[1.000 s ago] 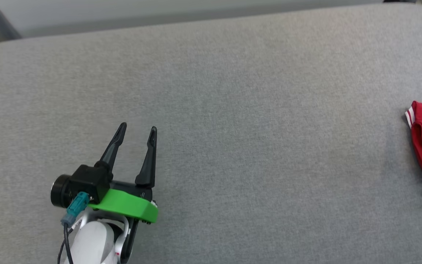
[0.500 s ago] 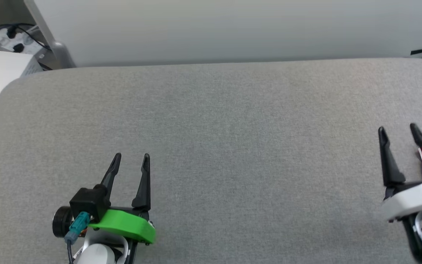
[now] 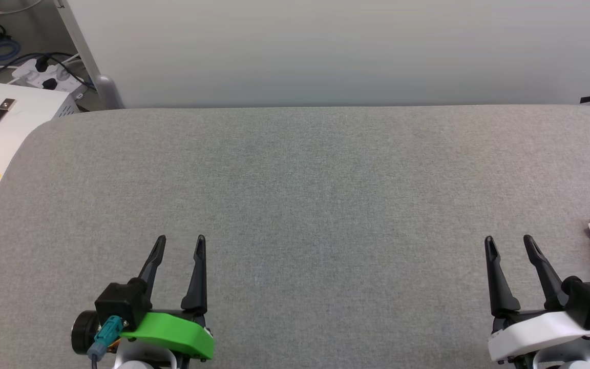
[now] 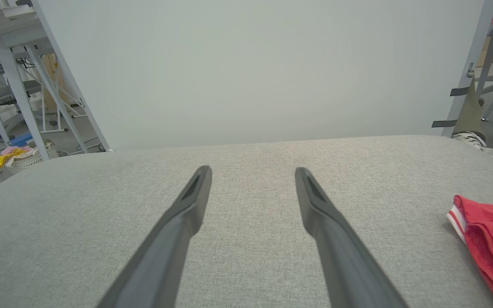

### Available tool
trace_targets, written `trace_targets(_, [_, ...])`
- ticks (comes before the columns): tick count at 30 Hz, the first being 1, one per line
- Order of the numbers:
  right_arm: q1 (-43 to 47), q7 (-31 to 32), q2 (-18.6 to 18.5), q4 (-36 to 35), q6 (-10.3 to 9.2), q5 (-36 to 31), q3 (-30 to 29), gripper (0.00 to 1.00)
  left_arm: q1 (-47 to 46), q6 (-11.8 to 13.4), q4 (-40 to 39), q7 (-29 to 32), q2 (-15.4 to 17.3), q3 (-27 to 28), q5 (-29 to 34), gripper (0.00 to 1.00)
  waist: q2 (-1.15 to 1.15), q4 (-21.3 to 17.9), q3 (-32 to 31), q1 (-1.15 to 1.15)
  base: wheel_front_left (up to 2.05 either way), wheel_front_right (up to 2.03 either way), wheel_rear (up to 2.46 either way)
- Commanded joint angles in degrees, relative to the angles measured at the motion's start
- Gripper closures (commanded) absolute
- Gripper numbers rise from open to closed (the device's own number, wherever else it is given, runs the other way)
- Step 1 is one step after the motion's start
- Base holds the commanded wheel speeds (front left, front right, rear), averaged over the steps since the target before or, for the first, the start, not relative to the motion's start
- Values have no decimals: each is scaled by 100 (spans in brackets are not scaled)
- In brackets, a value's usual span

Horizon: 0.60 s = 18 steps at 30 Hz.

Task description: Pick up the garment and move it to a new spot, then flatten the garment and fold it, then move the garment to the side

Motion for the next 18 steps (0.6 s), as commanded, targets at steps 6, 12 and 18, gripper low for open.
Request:
trace_targets(6, [-9, -105, 50, 114, -5, -38, 67, 0, 87, -73, -72, -32, -70, 141, 150, 0, 0, 18, -14, 0, 0, 0, 0])
trace_targets(12, [-12, -115, 48, 129, -5, -32, 88, 0, 109, -97, -78, -32, -83, 156, 123, 0, 0, 22, -23, 0, 0, 0, 0])
trace_targets(18, [-47, -123, 26, 163, -5, -3, 118, 0, 94, -106, -57, -32, -88, 182, 119, 0, 0, 18, 13, 0, 0, 0, 0])
